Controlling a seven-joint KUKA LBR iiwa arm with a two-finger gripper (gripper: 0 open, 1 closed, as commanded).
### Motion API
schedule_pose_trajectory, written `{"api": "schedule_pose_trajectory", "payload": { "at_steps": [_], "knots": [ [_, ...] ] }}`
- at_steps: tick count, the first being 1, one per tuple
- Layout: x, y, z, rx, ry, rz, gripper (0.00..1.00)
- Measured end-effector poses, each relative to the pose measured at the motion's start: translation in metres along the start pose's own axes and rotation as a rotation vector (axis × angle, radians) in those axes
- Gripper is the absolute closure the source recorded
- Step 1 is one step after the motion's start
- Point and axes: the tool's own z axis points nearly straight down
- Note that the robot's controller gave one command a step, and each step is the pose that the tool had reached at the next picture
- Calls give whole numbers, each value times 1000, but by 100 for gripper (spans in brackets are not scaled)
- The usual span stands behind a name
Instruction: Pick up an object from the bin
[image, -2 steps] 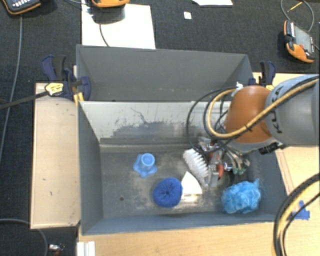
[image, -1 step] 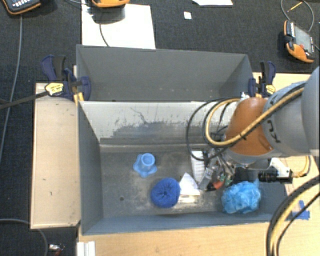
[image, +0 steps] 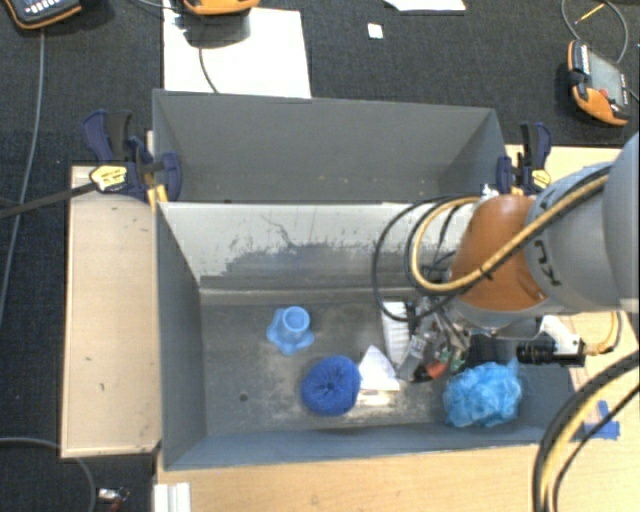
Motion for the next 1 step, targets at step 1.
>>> {"api": "schedule_pose_trajectory", "payload": {
  "at_steps": [1],
  "knots": [
    [1, -1, -6, 1, 2, -2, 100]
  ]
}}
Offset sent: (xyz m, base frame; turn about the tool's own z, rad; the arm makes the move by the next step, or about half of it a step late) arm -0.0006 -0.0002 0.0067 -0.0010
